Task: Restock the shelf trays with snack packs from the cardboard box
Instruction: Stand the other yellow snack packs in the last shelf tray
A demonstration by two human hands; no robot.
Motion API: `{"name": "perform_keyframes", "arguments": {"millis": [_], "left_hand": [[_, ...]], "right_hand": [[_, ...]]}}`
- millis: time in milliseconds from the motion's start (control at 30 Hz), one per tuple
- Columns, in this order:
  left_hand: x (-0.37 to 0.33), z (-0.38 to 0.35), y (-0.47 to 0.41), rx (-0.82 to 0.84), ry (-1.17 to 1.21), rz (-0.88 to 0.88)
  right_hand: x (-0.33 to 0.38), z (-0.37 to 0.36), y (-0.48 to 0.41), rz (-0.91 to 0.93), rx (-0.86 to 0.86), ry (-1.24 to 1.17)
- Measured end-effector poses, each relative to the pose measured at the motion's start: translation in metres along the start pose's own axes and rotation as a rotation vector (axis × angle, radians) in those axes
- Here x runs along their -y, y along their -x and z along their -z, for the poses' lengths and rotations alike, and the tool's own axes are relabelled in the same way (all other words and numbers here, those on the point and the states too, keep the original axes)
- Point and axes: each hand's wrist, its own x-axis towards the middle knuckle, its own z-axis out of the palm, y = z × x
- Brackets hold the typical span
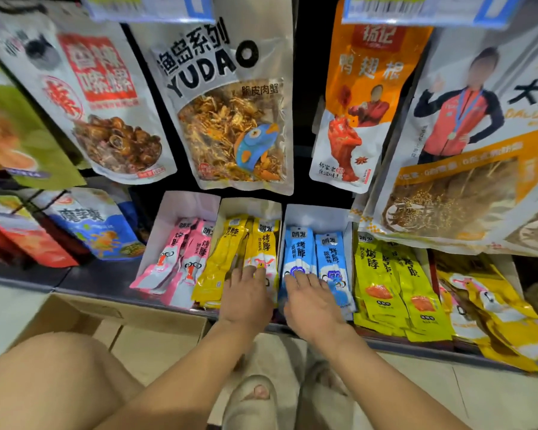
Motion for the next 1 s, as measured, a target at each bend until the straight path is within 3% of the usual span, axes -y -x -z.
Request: {"name": "perform_keyframes", "arguments": {"millis": [233, 600, 867, 1000], "left_hand": [[0.058, 0.018, 0.017, 0.039, 0.075, 0.268], [0.075, -0.016, -0.021, 0.06, 0.211, 0.35], [0.091, -0.016, -0.032, -0.044, 0.34, 0.298], [0.1, 0.002, -0.026, -0.124, 0.461, 0.398]], "right_hand": [[0.045, -0.004, -0.017, 0.094, -0.034, -0.13], [0.059, -0.037, -0.051, 0.06, 0.049, -0.076], [0.062, -0.036, -0.061, 0.012, -0.004, -0.143], [0.063, -0.034, -0.062, -0.006, -0.014, -0.156]]}}
